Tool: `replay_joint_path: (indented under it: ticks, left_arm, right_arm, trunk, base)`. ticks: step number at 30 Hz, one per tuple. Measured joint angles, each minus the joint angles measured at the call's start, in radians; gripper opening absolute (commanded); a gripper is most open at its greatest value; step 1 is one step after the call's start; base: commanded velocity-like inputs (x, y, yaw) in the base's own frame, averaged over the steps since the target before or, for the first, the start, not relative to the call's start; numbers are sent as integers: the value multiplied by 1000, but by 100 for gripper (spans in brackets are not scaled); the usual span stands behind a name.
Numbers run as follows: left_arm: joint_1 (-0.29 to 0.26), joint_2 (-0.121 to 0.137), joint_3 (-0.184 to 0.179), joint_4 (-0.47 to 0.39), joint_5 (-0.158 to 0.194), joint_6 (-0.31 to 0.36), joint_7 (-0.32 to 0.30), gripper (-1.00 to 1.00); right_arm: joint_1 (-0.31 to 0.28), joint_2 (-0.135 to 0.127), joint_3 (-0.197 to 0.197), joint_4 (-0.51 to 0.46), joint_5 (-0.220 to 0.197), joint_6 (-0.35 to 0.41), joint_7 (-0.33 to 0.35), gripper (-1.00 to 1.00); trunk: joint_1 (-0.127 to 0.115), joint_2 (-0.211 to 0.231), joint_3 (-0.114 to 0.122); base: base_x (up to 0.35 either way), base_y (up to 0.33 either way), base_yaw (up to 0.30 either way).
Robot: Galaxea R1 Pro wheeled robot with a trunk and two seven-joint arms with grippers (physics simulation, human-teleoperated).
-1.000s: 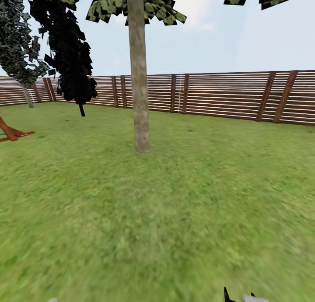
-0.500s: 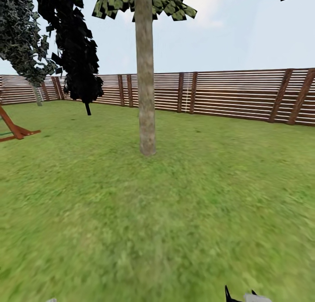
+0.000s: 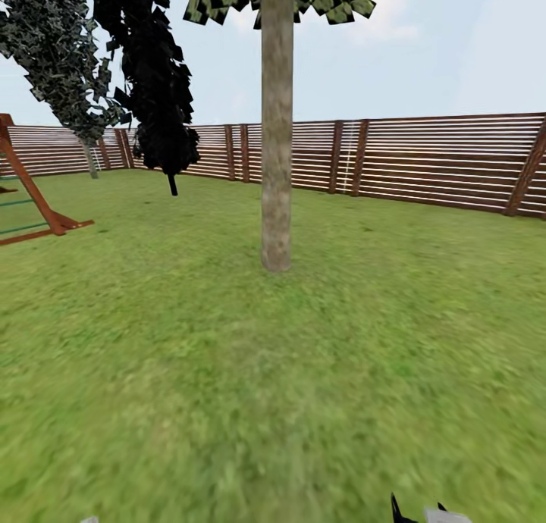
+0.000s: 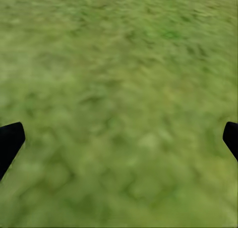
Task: In the garden, pick up the pesticide atomizer on the floor and spray pesticide onto both trees until each tree trunk is fully covered.
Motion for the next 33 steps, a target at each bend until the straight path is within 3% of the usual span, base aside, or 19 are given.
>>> replay_joint_path:
  ticks: [27, 33]
  left_arm:
    - [0, -1, 0, 0, 0, 0, 1, -100]
    - [0, -1, 0, 0, 0, 0, 2, -100]
  right_arm:
    - [0, -1, -1, 0, 0, 0, 0, 100]
    - [0, -1, 0, 0, 0, -1, -1, 100]
  trunk:
    - [0, 0, 0]
    - [0, 0, 0]
  base:
    - [313, 127, -1]
    - [338, 1, -226]
